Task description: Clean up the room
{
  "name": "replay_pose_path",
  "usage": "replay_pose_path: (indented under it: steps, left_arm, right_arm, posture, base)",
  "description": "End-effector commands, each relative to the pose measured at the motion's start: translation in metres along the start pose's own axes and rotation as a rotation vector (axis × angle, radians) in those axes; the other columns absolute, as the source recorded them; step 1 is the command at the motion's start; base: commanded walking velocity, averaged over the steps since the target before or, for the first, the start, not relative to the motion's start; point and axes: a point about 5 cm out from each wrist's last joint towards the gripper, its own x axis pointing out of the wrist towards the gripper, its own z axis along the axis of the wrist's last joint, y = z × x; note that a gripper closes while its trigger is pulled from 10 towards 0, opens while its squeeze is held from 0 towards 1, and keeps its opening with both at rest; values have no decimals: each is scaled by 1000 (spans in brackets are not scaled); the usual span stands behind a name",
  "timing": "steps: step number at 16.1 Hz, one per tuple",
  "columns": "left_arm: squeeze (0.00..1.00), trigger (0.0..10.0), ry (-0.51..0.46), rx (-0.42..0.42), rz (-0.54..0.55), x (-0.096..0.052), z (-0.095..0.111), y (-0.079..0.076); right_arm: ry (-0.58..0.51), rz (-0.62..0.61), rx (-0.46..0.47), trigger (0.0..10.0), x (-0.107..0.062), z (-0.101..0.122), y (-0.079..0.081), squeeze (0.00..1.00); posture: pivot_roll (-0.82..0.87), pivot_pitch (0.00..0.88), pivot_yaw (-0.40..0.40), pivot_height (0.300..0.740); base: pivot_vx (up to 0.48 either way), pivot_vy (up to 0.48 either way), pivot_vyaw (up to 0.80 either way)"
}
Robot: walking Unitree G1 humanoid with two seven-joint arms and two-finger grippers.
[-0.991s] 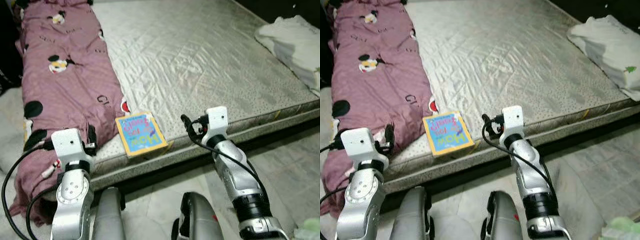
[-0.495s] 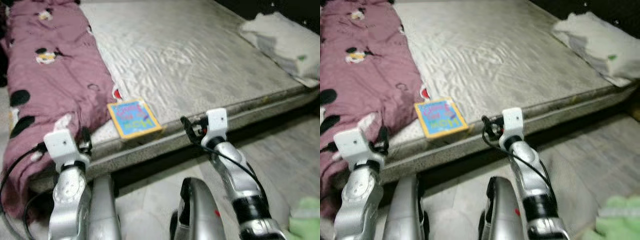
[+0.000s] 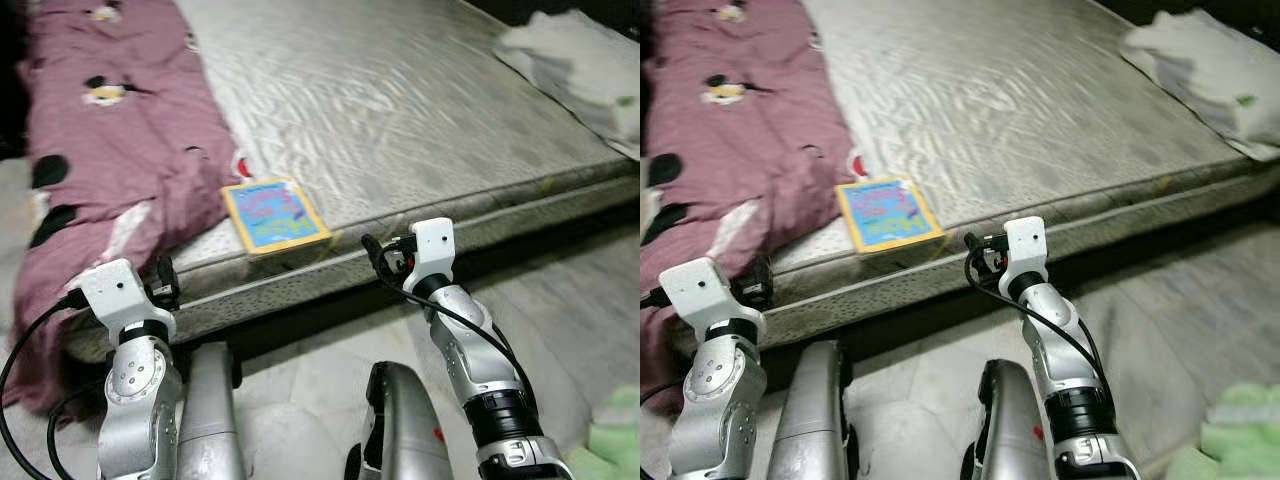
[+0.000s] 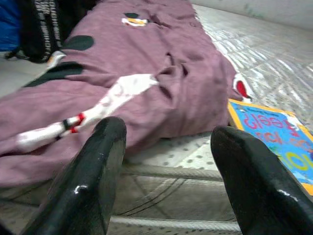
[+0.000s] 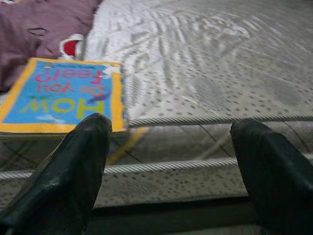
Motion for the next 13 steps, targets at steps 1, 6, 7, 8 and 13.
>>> replay_pose_path:
  steps: [1, 6, 7, 8, 13]
  left_arm:
    - [0, 10000, -10, -8, -14, 0, 3, -3]
    - [0, 10000, -3, -6, -21, 2, 2, -3]
    - [0, 10000, -2, -5, -22, 2, 2, -3]
    - [0, 10000, -1, -5, -22, 2, 2, -3]
    - [0, 10000, 26, -19, -10, 4, -2, -5]
  right_arm:
    - [-7, -9, 0, 10000, 2, 5, -4, 0]
    - [-6, -12, 1, 10000, 3, 5, -4, 0]
    - [-6, -12, 1, 10000, 3, 5, -4, 0]
    - [-5, -12, 1, 10000, 3, 4, -4, 0]
    - [-3, -11, 0, 10000, 3, 4, -4, 0]
  posture:
    - [76, 88, -83, 534]
    - [75, 89, -79, 534]
    - [75, 89, -79, 534]
    - [75, 89, -79, 534]
    - [73, 85, -80, 534]
  base:
    - [356, 0, 0]
    - [350, 0, 0]
    - [345, 0, 0]
    - [341, 0, 0]
    - [130, 0, 0]
